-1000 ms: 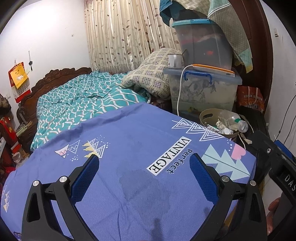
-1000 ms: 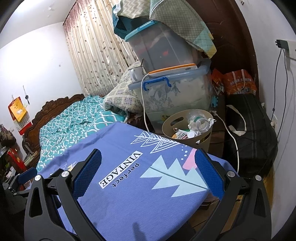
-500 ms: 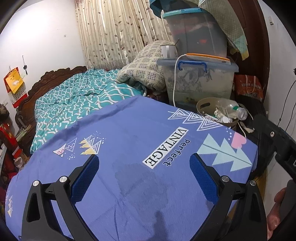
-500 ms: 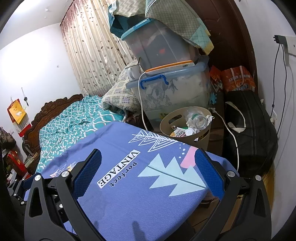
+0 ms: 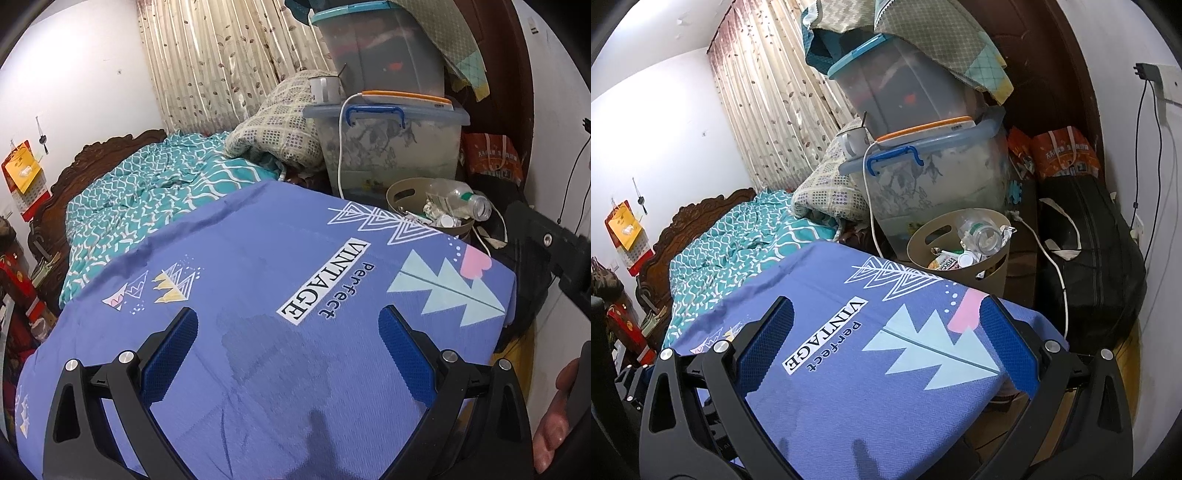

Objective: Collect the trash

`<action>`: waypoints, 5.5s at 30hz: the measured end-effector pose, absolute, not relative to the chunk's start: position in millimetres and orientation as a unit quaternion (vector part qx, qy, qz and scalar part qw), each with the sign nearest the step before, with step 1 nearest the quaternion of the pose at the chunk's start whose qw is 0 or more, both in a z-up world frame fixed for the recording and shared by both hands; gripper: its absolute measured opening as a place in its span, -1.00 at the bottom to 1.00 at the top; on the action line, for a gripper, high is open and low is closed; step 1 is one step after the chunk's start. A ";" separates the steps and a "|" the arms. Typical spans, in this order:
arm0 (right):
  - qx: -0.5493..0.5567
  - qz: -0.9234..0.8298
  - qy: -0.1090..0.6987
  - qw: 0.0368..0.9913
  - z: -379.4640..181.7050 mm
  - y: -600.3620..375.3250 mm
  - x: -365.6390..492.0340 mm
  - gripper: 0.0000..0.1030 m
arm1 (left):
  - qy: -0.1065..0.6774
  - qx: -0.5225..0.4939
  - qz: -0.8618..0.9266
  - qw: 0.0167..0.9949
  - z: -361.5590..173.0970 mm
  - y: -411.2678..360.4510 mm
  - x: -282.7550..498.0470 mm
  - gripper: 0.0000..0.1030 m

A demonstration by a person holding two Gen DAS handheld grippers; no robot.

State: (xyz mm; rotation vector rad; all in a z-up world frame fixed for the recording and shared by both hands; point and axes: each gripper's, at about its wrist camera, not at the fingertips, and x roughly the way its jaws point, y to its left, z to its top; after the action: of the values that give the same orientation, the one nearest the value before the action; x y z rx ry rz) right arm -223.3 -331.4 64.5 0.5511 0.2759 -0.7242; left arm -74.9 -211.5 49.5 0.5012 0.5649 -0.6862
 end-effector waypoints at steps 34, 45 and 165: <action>0.271 -0.348 0.136 0.887 59.6 -332.6 -225.3 0.94 | 0.281 0.266 -0.335 0.859 30.8 -221.2 -81.8 0.83; 0.273 -0.349 0.138 0.886 54.1 -333.7 -225.7 0.94 | 0.283 0.267 -0.335 0.858 27.6 -221.2 -81.9 0.83; 0.242 -0.310 0.182 0.901 59.7 -315.4 -184.7 0.94 | 0.307 0.175 -0.296 0.887 37.4 -177.8 -47.0 0.83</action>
State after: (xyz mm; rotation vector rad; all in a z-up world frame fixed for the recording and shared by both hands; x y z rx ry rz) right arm -184.7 -315.4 59.7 0.5015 0.3764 -0.6423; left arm -47.0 -177.8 37.4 0.3630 0.6383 -0.6155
